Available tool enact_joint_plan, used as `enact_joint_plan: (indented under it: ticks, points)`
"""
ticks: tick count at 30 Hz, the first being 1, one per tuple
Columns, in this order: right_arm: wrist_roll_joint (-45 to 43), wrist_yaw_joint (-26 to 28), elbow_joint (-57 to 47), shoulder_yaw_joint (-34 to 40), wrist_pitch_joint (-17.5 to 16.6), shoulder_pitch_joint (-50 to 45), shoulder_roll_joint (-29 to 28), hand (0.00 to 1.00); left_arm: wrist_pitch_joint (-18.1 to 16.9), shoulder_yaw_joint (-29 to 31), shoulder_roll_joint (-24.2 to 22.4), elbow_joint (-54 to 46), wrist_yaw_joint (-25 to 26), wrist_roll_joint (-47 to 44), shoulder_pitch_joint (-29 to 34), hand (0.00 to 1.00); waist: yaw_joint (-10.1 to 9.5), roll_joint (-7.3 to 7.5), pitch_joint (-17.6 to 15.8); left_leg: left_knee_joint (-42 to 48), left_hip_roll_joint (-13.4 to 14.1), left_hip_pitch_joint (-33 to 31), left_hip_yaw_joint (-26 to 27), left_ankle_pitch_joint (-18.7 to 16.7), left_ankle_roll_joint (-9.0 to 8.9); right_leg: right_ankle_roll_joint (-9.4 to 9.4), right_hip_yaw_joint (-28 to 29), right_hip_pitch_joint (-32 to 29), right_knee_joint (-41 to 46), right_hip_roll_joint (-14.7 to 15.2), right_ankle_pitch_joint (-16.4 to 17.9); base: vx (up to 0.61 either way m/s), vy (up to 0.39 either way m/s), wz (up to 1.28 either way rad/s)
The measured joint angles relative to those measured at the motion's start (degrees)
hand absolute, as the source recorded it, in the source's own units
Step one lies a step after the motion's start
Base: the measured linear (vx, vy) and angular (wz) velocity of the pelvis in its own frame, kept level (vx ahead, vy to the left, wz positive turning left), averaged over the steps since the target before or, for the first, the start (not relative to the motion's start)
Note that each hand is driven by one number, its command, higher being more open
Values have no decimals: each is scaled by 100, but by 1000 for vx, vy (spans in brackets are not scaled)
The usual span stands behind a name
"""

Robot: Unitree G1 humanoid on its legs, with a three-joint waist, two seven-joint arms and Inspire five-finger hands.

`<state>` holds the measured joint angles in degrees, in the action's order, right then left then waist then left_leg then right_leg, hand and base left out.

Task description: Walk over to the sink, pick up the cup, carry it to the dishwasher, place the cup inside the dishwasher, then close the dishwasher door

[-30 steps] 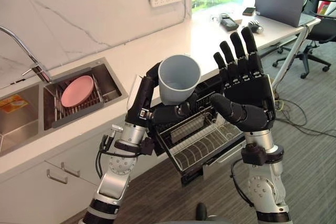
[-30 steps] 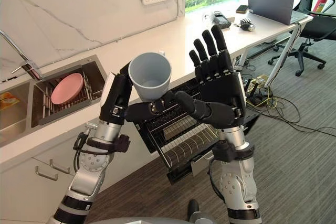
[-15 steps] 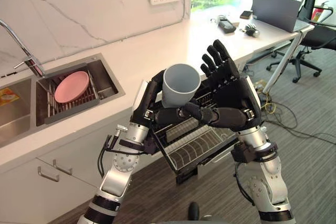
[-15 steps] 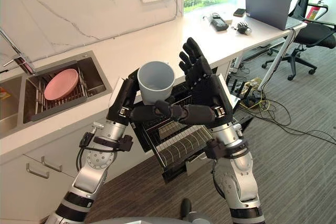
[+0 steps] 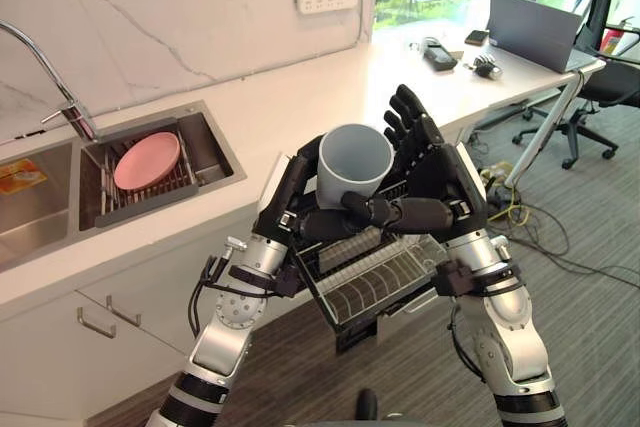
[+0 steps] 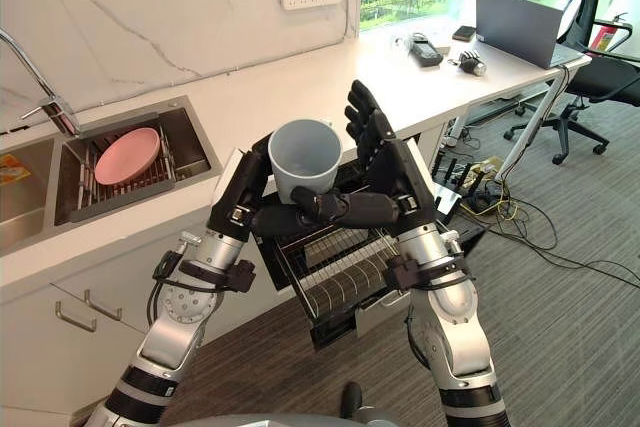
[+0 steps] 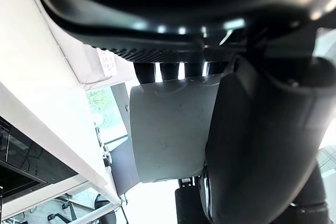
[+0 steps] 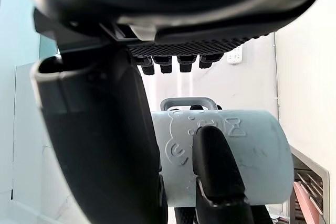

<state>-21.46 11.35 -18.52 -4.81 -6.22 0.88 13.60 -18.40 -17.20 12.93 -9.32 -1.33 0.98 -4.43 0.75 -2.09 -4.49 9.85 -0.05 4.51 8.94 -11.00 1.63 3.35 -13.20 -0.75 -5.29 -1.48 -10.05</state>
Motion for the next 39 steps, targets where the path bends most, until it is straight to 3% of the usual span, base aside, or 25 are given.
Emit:
enact_joint_plan:
  ticks: [8,13,14,26,33,39]
  points:
    - [-213,161,289,-84,420,326,88,0,-4,-138,12,69,-61,-209,29,0,-42,52,13,16,-37,-55,-120,28,17,-4,-115,-3,1,50,-3,-13,73,8]
    - [-176,157,452,-78,432,420,123,0,-1,-208,22,91,-10,-208,122,0,-92,65,8,-11,-64,-60,-176,64,27,-9,-165,-2,1,80,-6,-9,68,6]
    - [-140,157,452,-79,421,424,123,0,-1,-213,22,91,15,-211,122,100,-95,71,10,-11,-66,-65,-187,68,29,-9,-176,-2,1,84,-7,-14,70,6]
    - [-333,-151,462,-187,235,198,-337,0,-3,-349,-185,90,422,-223,219,100,-95,147,1,-94,-102,-79,-286,146,41,-22,-270,-15,0,126,-11,-8,58,5]
    - [-882,-151,496,-187,256,-74,-716,0,-206,-359,-519,90,554,-106,598,100,-122,262,-69,-215,-110,-73,-386,235,23,-63,-358,-19,2,141,18,3,50,8]
    - [-891,-127,719,-187,304,-168,-932,0,-271,-315,-838,248,807,250,903,100,-165,277,-79,-387,-119,-47,-526,325,14,-126,-494,-18,31,159,86,22,45,13]
